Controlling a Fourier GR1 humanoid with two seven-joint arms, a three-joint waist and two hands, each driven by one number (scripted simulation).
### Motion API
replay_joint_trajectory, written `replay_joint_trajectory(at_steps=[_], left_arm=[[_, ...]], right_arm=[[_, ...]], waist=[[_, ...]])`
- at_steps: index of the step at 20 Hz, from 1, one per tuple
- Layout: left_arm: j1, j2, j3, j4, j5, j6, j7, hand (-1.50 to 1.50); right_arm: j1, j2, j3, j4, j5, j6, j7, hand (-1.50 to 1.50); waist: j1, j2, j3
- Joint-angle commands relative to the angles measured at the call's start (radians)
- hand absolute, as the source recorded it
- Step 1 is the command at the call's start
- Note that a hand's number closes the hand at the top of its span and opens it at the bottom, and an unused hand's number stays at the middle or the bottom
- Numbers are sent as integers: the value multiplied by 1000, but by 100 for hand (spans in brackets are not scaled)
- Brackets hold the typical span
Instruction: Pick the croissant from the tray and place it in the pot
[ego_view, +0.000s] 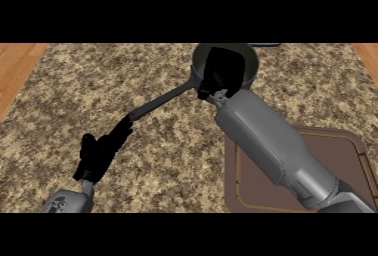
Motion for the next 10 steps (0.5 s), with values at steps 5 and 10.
replay_joint_trajectory(at_steps=[5,10], left_arm=[[-15,-8,-11,30,-23,-10,-21,0],[-35,-14,-12,19,-23,-19,-4,0]], right_arm=[[-95,95,-120,307,-144,187,68,150],[-137,97,-111,428,-248,157,79,-150]], waist=[[16,12,0],[46,15,1]])
